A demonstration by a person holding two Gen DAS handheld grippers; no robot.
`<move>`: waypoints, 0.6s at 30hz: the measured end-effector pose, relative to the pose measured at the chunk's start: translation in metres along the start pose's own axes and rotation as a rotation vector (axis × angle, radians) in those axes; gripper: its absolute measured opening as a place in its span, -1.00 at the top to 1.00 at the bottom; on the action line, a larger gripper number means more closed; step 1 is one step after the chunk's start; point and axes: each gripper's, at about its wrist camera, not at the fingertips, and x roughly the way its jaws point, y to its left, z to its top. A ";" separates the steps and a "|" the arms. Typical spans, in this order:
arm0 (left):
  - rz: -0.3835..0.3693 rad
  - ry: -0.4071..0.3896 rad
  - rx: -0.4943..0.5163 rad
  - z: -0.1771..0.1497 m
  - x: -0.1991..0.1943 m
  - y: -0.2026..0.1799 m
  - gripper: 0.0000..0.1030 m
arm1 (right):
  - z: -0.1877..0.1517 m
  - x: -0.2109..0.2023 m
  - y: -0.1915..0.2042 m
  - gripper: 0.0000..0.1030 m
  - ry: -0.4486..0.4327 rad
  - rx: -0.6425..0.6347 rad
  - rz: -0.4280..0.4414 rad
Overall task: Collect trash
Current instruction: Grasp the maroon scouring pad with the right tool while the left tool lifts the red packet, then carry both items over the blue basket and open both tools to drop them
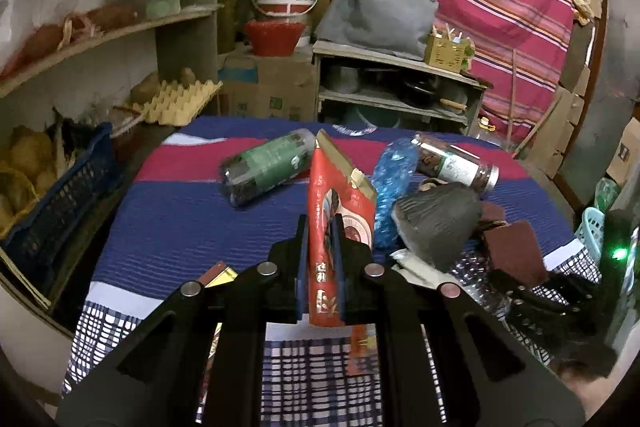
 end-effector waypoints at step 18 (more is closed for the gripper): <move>-0.189 -0.021 0.118 -0.008 -0.011 -0.143 0.81 | -0.001 -0.070 -0.145 0.04 -0.102 0.118 -0.042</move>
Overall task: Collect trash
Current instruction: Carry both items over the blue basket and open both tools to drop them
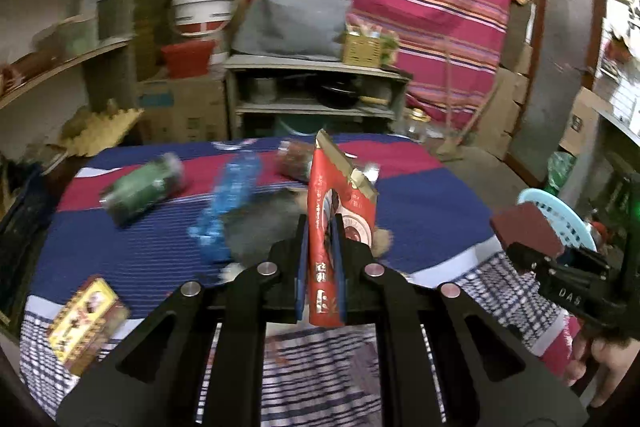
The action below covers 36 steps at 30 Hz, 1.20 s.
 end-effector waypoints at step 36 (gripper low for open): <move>-0.387 0.109 0.259 -0.012 0.110 -0.321 0.56 | -0.008 -0.040 -0.259 0.04 -0.089 0.251 -0.253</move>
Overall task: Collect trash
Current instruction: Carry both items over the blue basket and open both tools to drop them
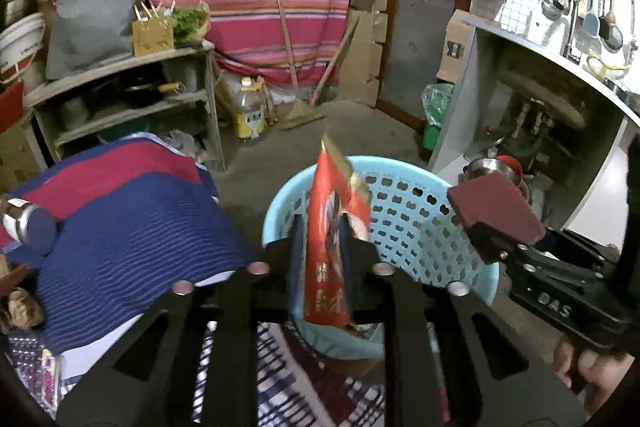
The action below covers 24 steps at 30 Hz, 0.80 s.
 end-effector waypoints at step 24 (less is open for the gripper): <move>0.244 -0.087 -0.116 -0.019 -0.070 0.086 -0.89 | -0.009 0.035 0.047 0.03 0.020 -0.089 0.004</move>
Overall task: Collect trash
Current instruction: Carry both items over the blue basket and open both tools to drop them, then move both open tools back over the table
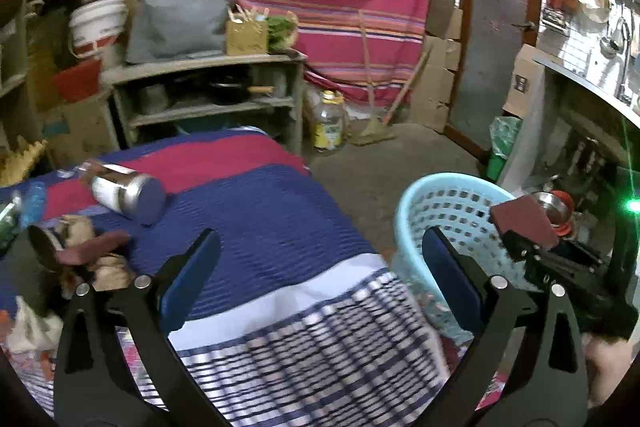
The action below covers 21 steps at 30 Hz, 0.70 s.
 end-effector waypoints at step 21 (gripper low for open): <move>0.192 -0.058 -0.096 -0.010 -0.061 0.125 -0.89 | 0.008 -0.017 0.038 -0.48 -0.049 -0.016 -0.041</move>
